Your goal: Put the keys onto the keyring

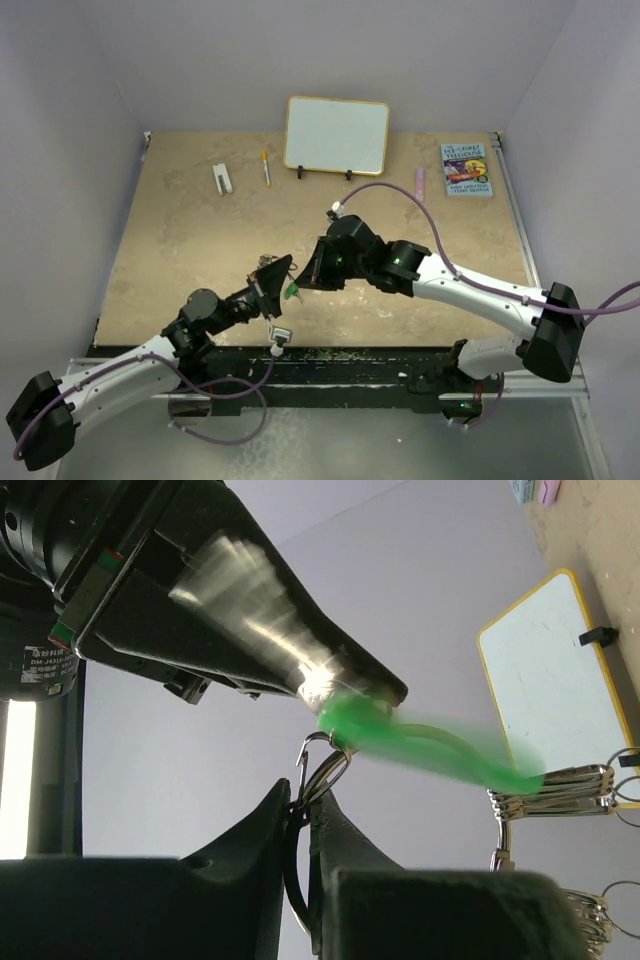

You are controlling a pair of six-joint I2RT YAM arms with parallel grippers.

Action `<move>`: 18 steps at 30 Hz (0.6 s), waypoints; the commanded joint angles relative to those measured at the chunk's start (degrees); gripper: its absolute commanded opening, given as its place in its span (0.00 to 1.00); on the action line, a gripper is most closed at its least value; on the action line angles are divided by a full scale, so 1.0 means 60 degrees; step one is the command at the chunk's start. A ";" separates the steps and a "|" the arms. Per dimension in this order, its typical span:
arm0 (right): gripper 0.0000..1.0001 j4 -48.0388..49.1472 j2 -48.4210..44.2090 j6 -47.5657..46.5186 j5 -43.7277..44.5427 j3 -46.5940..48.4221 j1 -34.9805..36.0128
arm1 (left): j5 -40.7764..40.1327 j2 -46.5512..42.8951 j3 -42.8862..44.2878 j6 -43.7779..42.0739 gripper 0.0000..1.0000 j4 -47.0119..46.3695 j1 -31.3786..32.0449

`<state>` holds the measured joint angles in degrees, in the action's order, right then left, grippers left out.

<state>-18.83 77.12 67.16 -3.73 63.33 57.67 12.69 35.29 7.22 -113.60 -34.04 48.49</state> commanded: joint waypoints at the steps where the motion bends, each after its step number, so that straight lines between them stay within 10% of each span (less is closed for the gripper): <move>1: 0.00 -0.0655 -0.0020 0.0003 0.0515 -0.0235 -0.0081 | 0.0258 -0.0504 0.0469 0.0103 0.04 -0.1353 0.0059; 18: 0.11 -0.0490 -0.2106 -0.0530 0.0847 -0.0858 -0.0086 | -0.0543 0.0040 0.0704 0.0408 0.04 -0.0798 0.0063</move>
<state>-19.84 68.10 66.06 -2.26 58.43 57.54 11.90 35.29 7.38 -112.92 -34.11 48.93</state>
